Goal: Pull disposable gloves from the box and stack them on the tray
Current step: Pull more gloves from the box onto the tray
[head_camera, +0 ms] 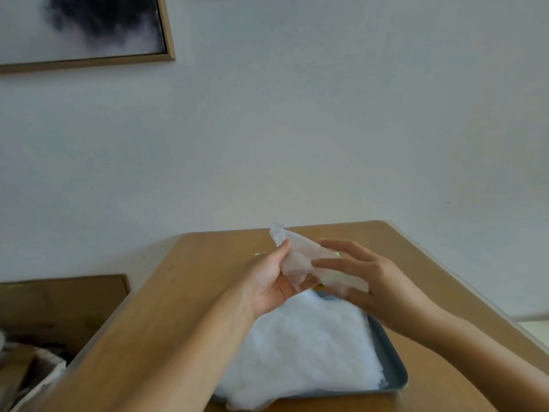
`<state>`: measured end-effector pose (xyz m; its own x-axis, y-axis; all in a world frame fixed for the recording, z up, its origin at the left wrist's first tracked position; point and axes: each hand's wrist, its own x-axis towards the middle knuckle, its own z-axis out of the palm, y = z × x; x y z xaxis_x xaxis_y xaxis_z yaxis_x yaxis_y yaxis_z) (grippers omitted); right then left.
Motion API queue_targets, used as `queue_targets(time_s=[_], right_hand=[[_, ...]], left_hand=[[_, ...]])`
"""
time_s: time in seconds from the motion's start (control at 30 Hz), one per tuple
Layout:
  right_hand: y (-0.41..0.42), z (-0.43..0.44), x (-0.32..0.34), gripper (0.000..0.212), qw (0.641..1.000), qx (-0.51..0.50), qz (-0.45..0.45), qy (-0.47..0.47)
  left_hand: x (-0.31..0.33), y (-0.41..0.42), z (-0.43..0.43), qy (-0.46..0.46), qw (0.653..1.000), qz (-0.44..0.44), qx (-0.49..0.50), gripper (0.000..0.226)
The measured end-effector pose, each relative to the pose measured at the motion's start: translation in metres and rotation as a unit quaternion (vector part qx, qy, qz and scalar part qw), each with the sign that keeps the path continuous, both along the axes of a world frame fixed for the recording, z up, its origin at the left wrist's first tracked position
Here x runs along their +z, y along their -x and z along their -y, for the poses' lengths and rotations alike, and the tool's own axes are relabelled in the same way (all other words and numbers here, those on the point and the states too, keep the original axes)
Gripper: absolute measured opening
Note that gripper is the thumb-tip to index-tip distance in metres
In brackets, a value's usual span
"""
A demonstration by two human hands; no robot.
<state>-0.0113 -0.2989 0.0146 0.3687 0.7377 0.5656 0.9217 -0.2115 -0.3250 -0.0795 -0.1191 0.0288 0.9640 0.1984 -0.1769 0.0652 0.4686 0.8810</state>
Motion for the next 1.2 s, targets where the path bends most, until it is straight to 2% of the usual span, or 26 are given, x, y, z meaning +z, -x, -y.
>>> queue_targets(time_s=[0.07,0.13,0.23,0.27,0.33,0.4,0.43,0.5,0.53,0.57,0.67,0.73,0.77,0.83,0.9,0.93,1.0,1.1,1.2], right_hand=[[0.002,-0.002,0.002,0.028,0.997,-0.009,-0.048,-0.057],[0.005,-0.003,0.005,0.024,0.983,-0.014,-0.156,-0.098],[0.007,-0.007,0.014,0.026,0.902,0.015,-0.386,-0.194],[0.005,-0.007,0.017,0.027,0.883,0.012,-0.417,-0.216],[0.001,-0.009,0.024,0.029,0.879,-0.007,-0.419,-0.229],[0.000,-0.010,0.035,0.030,0.905,-0.027,-0.380,-0.190],[0.002,-0.010,0.042,0.030,0.925,-0.031,-0.349,-0.149],[0.009,-0.010,0.060,0.029,0.965,-0.019,-0.261,-0.026],[0.014,-0.011,0.069,0.029,0.975,-0.005,-0.220,0.035],[0.019,-0.012,0.076,0.029,0.979,0.009,-0.187,0.083],[0.030,-0.019,0.089,0.031,0.978,0.038,-0.138,0.150],[0.036,-0.023,0.094,0.025,0.981,0.040,-0.115,0.149],[0.038,-0.022,0.096,0.023,0.984,0.041,-0.098,0.141],[0.040,-0.021,0.098,0.022,0.989,0.039,-0.074,0.121],[0.039,-0.018,0.098,0.020,0.991,0.023,-0.073,0.108],[0.039,-0.017,0.097,0.020,0.992,0.014,-0.078,0.102],[0.038,-0.016,0.096,0.020,0.992,-0.002,-0.100,0.081],[0.033,-0.013,0.092,0.020,0.982,-0.016,-0.184,0.030],[0.029,-0.014,0.079,0.020,0.961,-0.030,-0.275,-0.014]], left_hand=[[-0.002,0.006,-0.001,-0.029,1.000,-0.006,0.006,0.050],[-0.008,0.012,-0.005,-0.067,0.997,-0.002,0.023,0.053],[-0.019,0.024,-0.016,-0.135,0.990,-0.002,0.033,0.050],[-0.022,0.029,-0.021,-0.157,0.987,-0.012,0.033,0.045],[-0.026,0.040,-0.032,-0.229,0.971,-0.060,0.025,0.026],[-0.022,0.048,-0.041,-0.308,0.946,-0.097,0.010,0.016],[-0.020,0.051,-0.045,-0.342,0.936,-0.086,0.005,0.025],[-0.009,0.054,-0.048,-0.380,0.925,-0.019,0.005,0.067],[-0.002,0.054,-0.048,-0.392,0.920,0.020,-0.003,0.088],[0.006,0.054,-0.046,-0.397,0.916,0.059,-0.022,0.100],[0.033,0.051,-0.031,-0.369,0.916,0.145,-0.069,0.081],[0.044,0.049,-0.023,-0.354,0.915,0.165,-0.102,0.084],[0.047,0.049,-0.017,-0.383,0.899,0.172,-0.127,0.080],[0.049,0.049,-0.007,-0.436,0.870,0.170,-0.157,0.055],[0.047,0.049,-0.003,-0.441,0.873,0.129,-0.161,0.027],[0.043,0.048,-0.004,-0.449,0.871,0.111,-0.165,0.022],[0.035,0.049,-0.007,-0.478,0.861,0.076,-0.159,0.029],[0.026,0.053,-0.026,-0.441,0.883,0.051,-0.155,0.024],[0.021,0.059,-0.050,-0.345,0.923,0.035,-0.166,0.027]])
